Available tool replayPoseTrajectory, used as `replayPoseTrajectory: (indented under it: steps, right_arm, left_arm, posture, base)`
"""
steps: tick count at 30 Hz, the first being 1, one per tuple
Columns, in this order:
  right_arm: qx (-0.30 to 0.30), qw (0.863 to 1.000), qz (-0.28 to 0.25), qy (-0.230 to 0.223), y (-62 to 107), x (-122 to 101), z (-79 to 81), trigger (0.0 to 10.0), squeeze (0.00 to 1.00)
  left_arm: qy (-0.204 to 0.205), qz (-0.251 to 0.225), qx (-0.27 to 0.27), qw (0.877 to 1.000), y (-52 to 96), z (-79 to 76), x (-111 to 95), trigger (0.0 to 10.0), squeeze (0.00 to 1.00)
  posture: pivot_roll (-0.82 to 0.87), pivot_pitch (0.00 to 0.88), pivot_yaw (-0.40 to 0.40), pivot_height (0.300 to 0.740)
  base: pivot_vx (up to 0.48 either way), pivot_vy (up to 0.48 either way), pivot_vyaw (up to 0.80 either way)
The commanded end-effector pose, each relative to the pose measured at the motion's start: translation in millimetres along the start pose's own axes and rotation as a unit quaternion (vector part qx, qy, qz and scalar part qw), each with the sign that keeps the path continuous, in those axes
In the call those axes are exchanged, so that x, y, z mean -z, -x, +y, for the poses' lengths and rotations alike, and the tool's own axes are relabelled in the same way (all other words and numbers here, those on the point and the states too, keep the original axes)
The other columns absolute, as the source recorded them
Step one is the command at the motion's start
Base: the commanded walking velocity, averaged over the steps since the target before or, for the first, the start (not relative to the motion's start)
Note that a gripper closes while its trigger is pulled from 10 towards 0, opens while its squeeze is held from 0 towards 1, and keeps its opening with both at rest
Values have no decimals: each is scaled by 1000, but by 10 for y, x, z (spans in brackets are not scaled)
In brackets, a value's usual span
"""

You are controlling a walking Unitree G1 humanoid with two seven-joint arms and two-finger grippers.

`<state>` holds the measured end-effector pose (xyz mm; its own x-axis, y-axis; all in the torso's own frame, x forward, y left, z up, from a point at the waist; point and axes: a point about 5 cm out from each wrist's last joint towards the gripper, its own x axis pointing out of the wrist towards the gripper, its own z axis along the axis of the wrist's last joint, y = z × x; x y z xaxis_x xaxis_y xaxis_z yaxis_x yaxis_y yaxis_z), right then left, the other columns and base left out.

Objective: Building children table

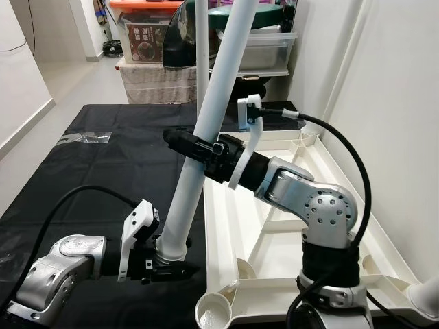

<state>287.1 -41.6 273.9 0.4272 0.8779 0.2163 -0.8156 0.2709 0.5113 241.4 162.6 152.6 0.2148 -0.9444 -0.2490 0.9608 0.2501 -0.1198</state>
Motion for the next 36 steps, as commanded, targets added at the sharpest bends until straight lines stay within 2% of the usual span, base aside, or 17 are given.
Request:
replayPoseTrajectory:
  steps: [1,11,12,14,15,16,17,18,19,20,21,22,23,24,31,32,36]
  right_arm:
    - [-38,999,1,-13,-39,19,89,0,0]
    - [-1,999,-34,20,33,-194,-31,0,0]
    - [26,997,-59,44,100,-335,-112,0,0]
    - [26,997,-59,44,100,-335,-112,0,0]
    - [66,991,-85,79,186,-480,-207,0,0]
    - [66,991,-85,79,186,-480,-207,0,0]
    - [144,972,-116,148,302,-651,-325,0,0]
    - [144,972,-116,148,302,-651,-325,0,0]
    - [209,946,-139,205,400,-785,-397,0,0]
    - [247,926,-153,240,459,-861,-428,0,0]
    - [268,912,-162,263,490,-912,-431,0,0]
    - [268,912,-162,263,490,-912,-431,0,0]
    - [274,908,-166,271,499,-930,-427,0,0]
    - [276,907,-167,270,492,-935,-418,0,0]
    - [282,907,-181,254,454,-950,-409,0,0]
    - [281,909,-184,249,439,-955,-412,10000,0]
    - [278,906,-189,257,412,-926,-424,10000,0]
  left_arm:
    - [-22,-7,-9,1000,7,27,-51,10000,1000]
    - [-20,-39,-54,998,113,100,-128,10000,1000]
    - [-17,-71,-81,994,180,103,-205,10000,1000]
    - [-17,-71,-81,994,180,103,-205,10000,1000]
    - [-16,-113,-118,986,257,100,-294,10000,1000]
    - [-16,-113,-118,986,257,100,-294,10000,1000]
    - [-15,-178,-199,963,360,117,-377,10000,1000]
    - [-15,-178,-199,963,360,117,-377,10000,1000]
    - [6,-246,-291,925,477,158,-421,10000,302]
    - [25,-285,-349,892,560,183,-420,10000,0]
    - [43,-316,-395,862,615,190,-407,10000,0]
    - [43,-316,-395,862,615,190,-407,10000,0]
    - [51,-330,-414,847,635,189,-399,10000,0]
    - [55,-336,-421,841,613,152,-387,10000,0]
    - [70,-336,-420,840,499,47,-396,10000,0]
    - [78,-337,-420,839,491,39,-410,10000,0]
    - [80,-327,-433,836,465,-1,-421,10000,0]
  posture:
    - [15,0,-49,740]
    - [11,0,-44,740]
    - [15,0,-45,740]
    - [15,0,-45,740]
    - [20,0,-49,740]
    - [20,0,-49,740]
    - [29,0,-58,740]
    - [29,0,-58,740]
    - [33,0,-62,740]
    - [33,0,-62,740]
    - [38,0,-67,740]
    - [38,0,-67,740]
    - [38,0,-67,740]
    - [43,0,-73,740]
    - [59,0,-78,740]
    - [62,0,-81,740]
    - [62,0,-81,740]
  base:
    - [0,0,0]
    - [0,0,0]
    - [0,0,0]
    - [0,0,0]
    - [0,0,0]
    - [0,0,0]
    - [0,0,0]
    - [0,0,0]
    - [0,0,0]
    - [0,0,0]
    - [0,0,0]
    - [0,0,0]
    - [0,0,0]
    - [0,0,0]
    - [0,101,-229]
    - [0,480,-744]
    - [0,480,-366]
